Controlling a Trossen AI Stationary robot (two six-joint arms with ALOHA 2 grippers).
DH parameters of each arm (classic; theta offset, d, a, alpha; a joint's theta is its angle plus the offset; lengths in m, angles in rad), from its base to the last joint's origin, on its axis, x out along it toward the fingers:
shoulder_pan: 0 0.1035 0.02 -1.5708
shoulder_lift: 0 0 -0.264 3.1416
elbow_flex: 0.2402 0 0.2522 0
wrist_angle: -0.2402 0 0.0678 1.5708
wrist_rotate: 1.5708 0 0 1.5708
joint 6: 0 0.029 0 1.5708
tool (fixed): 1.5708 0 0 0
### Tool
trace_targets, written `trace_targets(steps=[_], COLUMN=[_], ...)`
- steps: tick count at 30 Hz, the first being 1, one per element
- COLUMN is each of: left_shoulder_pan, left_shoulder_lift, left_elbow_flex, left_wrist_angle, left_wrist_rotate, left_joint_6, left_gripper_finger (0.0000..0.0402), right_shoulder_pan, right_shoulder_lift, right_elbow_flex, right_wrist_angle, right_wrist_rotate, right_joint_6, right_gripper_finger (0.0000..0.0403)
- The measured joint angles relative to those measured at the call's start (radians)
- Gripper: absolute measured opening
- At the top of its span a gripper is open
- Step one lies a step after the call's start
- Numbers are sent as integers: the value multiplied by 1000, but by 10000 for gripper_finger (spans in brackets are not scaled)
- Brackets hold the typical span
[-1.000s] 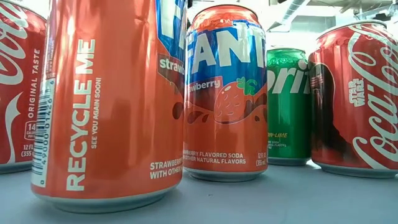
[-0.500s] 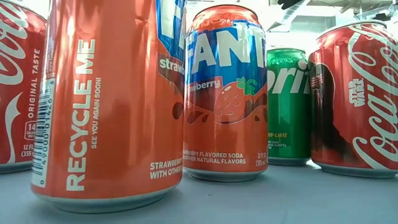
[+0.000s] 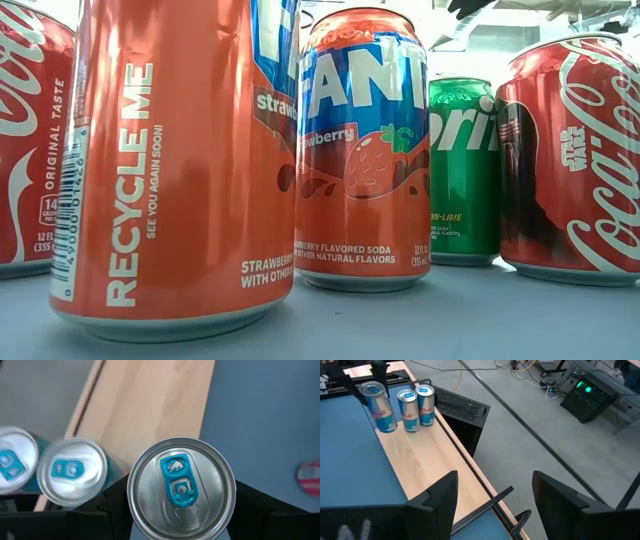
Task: Place canned beverage on shelf
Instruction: Put the blue soda can on the shelf aligned with the other blue soda cans
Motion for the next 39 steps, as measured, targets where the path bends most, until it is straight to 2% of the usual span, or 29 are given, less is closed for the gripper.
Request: trace_targets(steps=[8,13,39], left_shoulder_pan=[15,6,-25], left_shoulder_lift=[4,19,56], left_elbow_flex=[0,-34,-48], left_wrist_angle=[-13,47,15], left_wrist_rotate=[13,16,-63], left_joint_6=[26,3,26], left_gripper_finger=[220,220,225], right_shoulder_pan=[0,0,0], right_shoulder_lift=[0,0,0], right_elbow_flex=[0,0,0], right_wrist_angle=[8,8,8], right_wrist_rotate=[0,0,0], right_joint_6=[0,-1,-11], right_gripper_finger=[240,240,240])
